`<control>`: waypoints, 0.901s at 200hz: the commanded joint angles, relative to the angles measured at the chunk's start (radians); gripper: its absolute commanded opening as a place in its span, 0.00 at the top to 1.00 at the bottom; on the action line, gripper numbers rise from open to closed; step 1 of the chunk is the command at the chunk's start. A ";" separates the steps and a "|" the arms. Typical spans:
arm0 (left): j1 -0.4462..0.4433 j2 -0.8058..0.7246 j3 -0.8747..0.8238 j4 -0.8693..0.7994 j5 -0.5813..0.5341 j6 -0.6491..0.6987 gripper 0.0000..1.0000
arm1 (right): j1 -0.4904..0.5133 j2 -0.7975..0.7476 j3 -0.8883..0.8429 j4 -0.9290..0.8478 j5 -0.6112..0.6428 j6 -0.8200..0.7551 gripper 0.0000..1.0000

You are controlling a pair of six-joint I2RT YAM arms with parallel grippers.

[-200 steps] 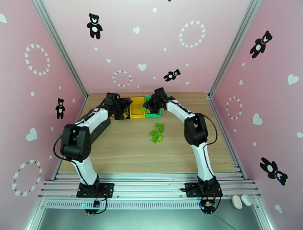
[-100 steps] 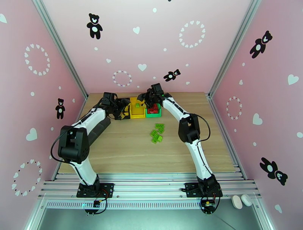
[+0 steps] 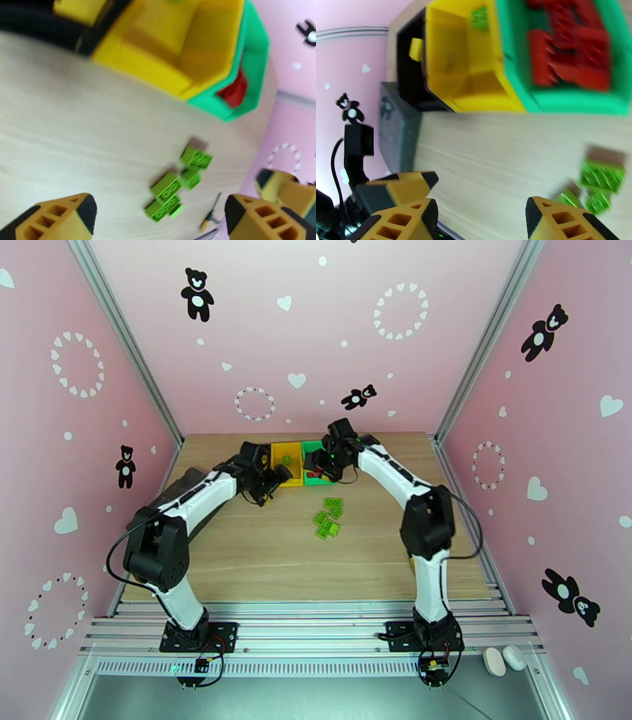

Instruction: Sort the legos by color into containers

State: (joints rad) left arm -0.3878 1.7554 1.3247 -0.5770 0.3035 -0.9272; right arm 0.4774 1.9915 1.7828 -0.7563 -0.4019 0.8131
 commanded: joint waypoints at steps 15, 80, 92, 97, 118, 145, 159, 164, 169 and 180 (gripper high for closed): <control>-0.082 -0.038 -0.026 -0.049 -0.087 0.026 0.10 | 0.007 -0.126 -0.226 -0.051 0.116 -0.013 0.43; -0.155 -0.049 -0.097 -0.022 -0.109 -0.004 0.10 | 0.037 -0.170 -0.462 0.012 0.124 0.015 0.47; -0.157 -0.056 -0.104 -0.021 -0.112 -0.006 0.10 | 0.044 -0.164 -0.471 0.020 0.126 0.019 0.47; -0.157 -0.058 -0.106 -0.022 -0.114 -0.006 0.10 | 0.048 -0.160 -0.473 0.024 0.127 0.020 0.47; -0.158 -0.069 -0.114 -0.024 -0.119 -0.007 0.10 | 0.055 -0.141 -0.477 0.029 0.131 0.024 0.48; -0.158 -0.078 -0.117 -0.025 -0.123 -0.010 0.10 | 0.055 -0.117 -0.478 0.029 0.140 0.026 0.50; -0.157 -0.082 -0.119 -0.027 -0.126 -0.010 0.10 | 0.054 -0.110 -0.477 0.029 0.147 0.024 0.50; -0.156 -0.082 -0.118 -0.028 -0.127 -0.010 0.10 | 0.054 -0.107 -0.478 0.026 0.150 0.024 0.50; -0.158 -0.082 -0.118 -0.030 -0.127 -0.010 0.10 | 0.054 -0.103 -0.478 0.027 0.150 0.024 0.50; -0.157 -0.082 -0.117 -0.031 -0.127 -0.010 0.10 | 0.055 -0.092 -0.477 0.027 0.150 0.025 0.51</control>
State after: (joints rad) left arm -0.5404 1.6989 1.2171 -0.6022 0.2001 -0.9279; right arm 0.5289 1.8675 1.3140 -0.7284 -0.2729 0.8310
